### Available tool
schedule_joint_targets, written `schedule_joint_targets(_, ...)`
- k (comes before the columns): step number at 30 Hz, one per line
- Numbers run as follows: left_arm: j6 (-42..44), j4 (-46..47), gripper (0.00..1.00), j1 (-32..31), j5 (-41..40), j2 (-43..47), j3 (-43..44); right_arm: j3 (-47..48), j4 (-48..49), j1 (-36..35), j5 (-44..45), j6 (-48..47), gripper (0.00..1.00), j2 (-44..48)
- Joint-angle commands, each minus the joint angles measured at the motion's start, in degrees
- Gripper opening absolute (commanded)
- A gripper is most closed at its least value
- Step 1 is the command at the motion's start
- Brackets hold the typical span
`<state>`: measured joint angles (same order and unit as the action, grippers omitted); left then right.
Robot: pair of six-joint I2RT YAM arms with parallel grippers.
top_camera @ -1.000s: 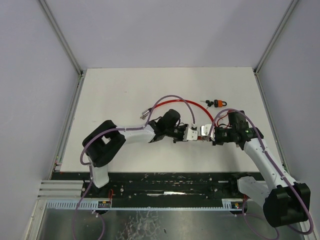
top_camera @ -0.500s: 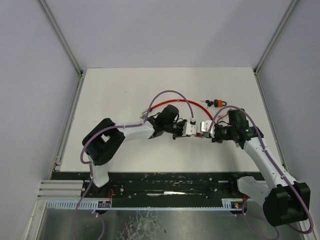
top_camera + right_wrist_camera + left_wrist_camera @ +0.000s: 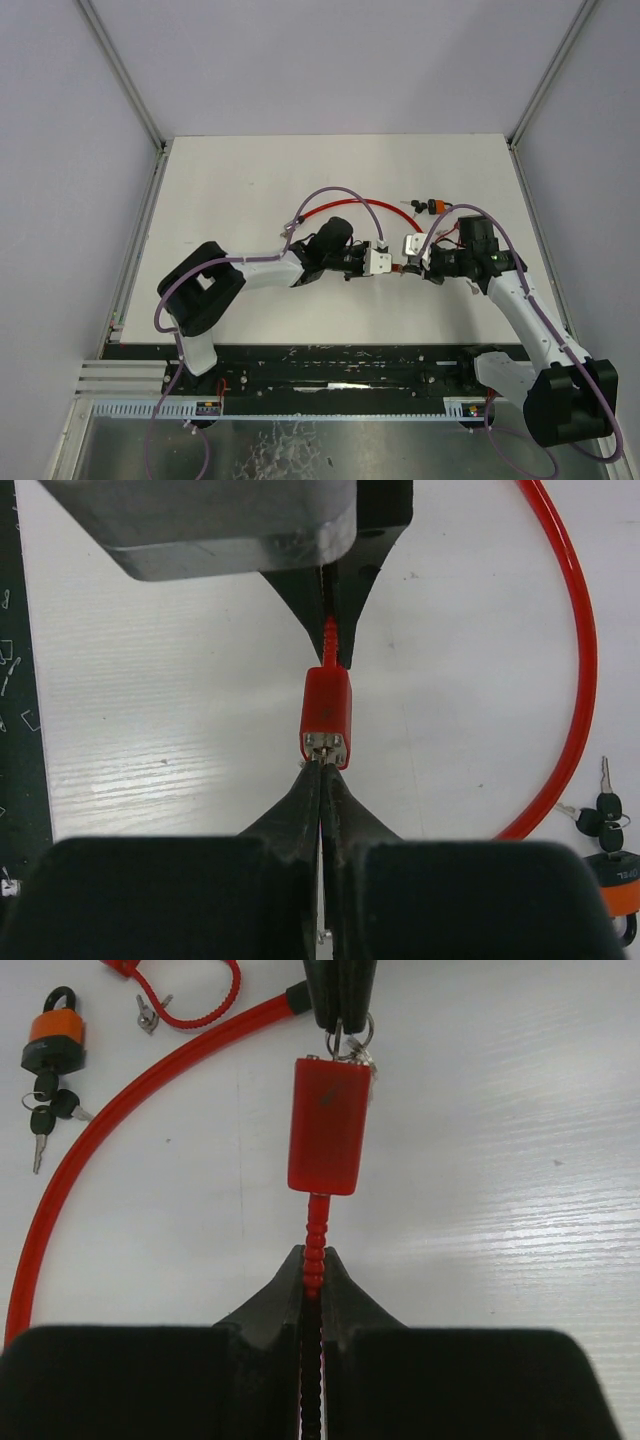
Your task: Lock with the key
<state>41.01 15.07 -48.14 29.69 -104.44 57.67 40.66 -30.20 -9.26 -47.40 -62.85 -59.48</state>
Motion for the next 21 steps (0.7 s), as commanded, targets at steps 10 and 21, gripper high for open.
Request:
schedule_joint_targets(10, -1.23, 3.37, 0.0, 0.77, 0.56, 0.72, -0.99, 2.72, -2.21, 3.05, -8.49, 1.89, 0.19, -1.51)
schedule_joint_targets(21, -1.3, 3.59, 0.0, 0.77, 0.87, 0.89, -1.15, 0.71, 0.84, 6.27, -12.68, 2.74, 0.43, 1.31)
